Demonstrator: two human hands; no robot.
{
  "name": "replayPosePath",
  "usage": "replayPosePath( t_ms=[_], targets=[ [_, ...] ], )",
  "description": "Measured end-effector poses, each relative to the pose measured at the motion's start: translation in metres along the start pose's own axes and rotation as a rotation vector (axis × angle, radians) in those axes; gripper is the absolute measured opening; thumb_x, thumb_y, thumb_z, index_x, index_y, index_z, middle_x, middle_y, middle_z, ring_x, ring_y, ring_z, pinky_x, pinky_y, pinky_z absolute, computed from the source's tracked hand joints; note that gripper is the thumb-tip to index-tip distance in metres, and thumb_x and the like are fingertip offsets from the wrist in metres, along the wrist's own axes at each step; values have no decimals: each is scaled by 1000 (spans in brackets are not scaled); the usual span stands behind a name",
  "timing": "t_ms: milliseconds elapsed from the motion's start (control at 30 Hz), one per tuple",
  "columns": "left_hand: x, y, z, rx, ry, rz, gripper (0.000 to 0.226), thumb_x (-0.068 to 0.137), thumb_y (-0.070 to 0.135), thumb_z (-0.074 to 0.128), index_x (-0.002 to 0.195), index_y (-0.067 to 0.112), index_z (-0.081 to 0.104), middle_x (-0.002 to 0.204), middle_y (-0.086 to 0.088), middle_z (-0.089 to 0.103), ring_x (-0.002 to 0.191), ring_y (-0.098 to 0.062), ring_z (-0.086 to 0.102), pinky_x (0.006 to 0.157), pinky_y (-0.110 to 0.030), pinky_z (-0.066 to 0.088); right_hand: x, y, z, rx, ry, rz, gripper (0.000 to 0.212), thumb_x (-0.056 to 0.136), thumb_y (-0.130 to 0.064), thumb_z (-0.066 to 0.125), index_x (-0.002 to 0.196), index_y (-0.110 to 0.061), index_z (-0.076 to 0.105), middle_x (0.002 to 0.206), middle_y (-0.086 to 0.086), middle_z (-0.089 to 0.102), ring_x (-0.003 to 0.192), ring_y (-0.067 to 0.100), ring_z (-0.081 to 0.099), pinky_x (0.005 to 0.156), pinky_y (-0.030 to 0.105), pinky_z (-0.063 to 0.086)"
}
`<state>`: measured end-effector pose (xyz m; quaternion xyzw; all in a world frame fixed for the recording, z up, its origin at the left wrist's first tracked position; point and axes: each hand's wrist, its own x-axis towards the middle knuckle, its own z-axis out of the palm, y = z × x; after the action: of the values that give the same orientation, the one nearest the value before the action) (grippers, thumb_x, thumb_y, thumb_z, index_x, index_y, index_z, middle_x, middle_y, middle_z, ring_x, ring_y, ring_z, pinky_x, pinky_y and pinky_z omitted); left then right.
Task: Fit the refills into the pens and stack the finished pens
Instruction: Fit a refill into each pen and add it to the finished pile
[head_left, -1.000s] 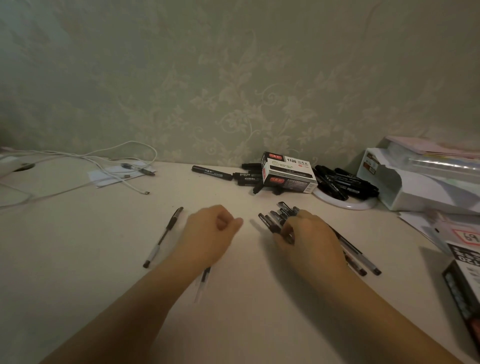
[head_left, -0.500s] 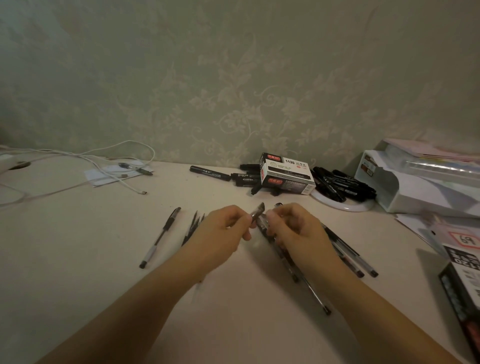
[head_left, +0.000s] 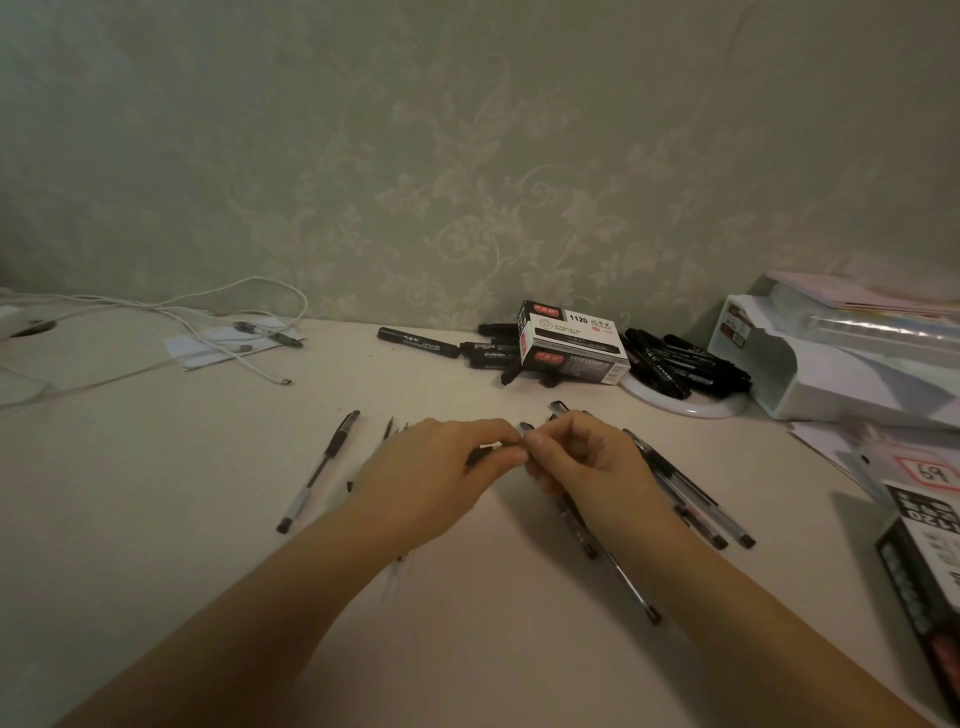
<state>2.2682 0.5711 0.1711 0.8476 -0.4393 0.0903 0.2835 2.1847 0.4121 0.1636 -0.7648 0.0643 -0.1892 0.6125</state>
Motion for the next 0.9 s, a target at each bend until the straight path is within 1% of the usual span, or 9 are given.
replayPosePath(
  t_ms=[167, 233, 300, 433, 500, 600, 767, 833, 900],
  targets=[
    [0, -1, 0, 28, -5, -42, 44, 87, 69, 29, 111, 42, 53, 70, 12, 61, 65, -2, 57, 59, -30, 49, -1, 1, -1, 22, 50, -34, 4, 92, -20, 67, 92, -19, 71, 80, 1, 74, 71, 11, 69, 66, 17, 53],
    [-1, -2, 3, 57, 13, -78, 39, 87, 68, 30, 109, 38, 41, 63, 9, 54, 58, -4, 53, 51, -28, 42, 0, 2, -4, -43, 123, -45, 4, 91, -24, 69, 91, -27, 70, 85, -6, 74, 78, 6, 69, 67, 17, 53],
    [-2, -6, 3, 27, 33, -115, 28, 93, 57, 40, 106, 33, 34, 62, 8, 50, 55, -5, 50, 51, -28, 40, 0, 3, -9, -232, 182, -67, 6, 88, -29, 72, 90, -32, 66, 86, -15, 71, 81, -3, 65, 67, 10, 50],
    [-2, -10, 5, -41, 30, -120, 14, 97, 31, 47, 98, 23, 35, 64, 7, 48, 53, -8, 45, 51, -33, 41, -2, 8, -10, -671, 65, -181, 12, 88, -29, 71, 89, -35, 61, 84, -20, 60, 84, 0, 55, 63, 9, 39],
    [-2, -10, 5, -44, 29, -110, 11, 97, 27, 48, 96, 23, 37, 66, 7, 49, 55, -8, 46, 52, -30, 40, -4, 10, -7, -763, 1, -235, 10, 89, -32, 70, 92, -34, 61, 85, -23, 56, 88, 1, 50, 68, 11, 34],
    [-2, -11, 6, -17, 28, -92, 11, 96, 27, 51, 94, 25, 40, 73, 8, 49, 62, -7, 47, 54, -25, 35, -5, 13, -6, -843, -61, -290, 9, 89, -35, 70, 91, -31, 62, 82, -24, 52, 87, 6, 47, 74, 26, 40],
    [-3, -10, 6, 40, 21, -75, 11, 96, 31, 51, 94, 29, 40, 86, 12, 50, 75, -6, 50, 62, -24, 43, -4, 12, -7, -885, -97, -299, 4, 92, -33, 66, 96, -31, 64, 91, -20, 60, 92, 10, 50, 87, 35, 45],
    [-3, -9, 5, 35, 17, -53, 10, 97, 32, 50, 94, 30, 41, 89, 12, 51, 77, -6, 51, 63, -24, 44, -3, 10, -6, -789, -53, -286, 11, 94, -36, 62, 102, -29, 65, 96, -18, 62, 91, 6, 54, 85, 26, 45],
    [-3, -6, 5, 15, 1, -7, 7, 97, 32, 50, 96, 29, 44, 93, 11, 52, 81, -7, 52, 68, -30, 49, -4, 5, -4, -578, 4, -218, 19, 94, -42, 58, 104, -29, 68, 91, -16, 66, 84, 1, 59, 73, 13, 46]
  ],
)
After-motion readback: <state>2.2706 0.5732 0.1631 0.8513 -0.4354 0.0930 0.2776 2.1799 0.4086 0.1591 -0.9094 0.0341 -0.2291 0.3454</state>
